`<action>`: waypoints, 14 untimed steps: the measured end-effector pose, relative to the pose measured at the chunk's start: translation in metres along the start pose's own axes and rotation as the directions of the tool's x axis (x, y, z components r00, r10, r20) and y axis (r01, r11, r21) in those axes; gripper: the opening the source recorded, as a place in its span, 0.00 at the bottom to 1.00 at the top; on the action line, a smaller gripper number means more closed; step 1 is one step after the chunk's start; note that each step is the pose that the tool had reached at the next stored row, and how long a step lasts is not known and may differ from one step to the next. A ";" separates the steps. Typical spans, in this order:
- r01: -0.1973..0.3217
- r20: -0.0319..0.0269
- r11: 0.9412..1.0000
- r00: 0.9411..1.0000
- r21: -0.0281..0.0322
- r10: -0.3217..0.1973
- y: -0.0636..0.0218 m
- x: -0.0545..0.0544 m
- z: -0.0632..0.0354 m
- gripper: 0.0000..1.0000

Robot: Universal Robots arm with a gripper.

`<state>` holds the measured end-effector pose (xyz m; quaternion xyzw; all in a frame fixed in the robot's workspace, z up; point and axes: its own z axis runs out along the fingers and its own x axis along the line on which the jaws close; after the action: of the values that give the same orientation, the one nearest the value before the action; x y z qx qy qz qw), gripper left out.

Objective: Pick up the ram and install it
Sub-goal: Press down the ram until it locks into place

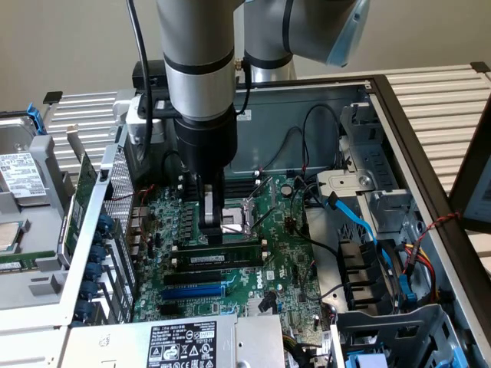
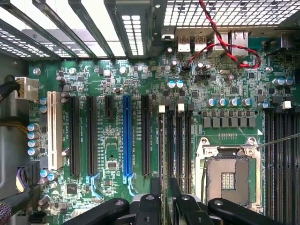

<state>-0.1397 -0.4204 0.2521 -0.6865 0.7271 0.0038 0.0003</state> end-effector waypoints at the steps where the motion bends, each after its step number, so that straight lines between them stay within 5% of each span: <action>1: 0.000 0.000 1.000 1.000 -0.002 0.000 -0.0001 0.000 -0.0001 0.22; 4: 0.000 -0.001 1.000 1.000 -0.011 0.000 -0.0027 0.000 -0.0001 0.19; 7: 0.000 -0.001 1.000 1.000 -0.011 0.000 -0.0035 -0.001 0.0000 0.11; 11: 0.000 -0.022 1.000 1.000 -0.010 0.000 -0.0053 -0.004 0.0005 0.11; 14: -0.001 -0.029 1.000 1.000 -0.010 0.000 -0.0055 -0.005 0.0020 0.11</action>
<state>-0.1339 -0.4160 0.2501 -0.6863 0.7272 -0.0027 -0.0135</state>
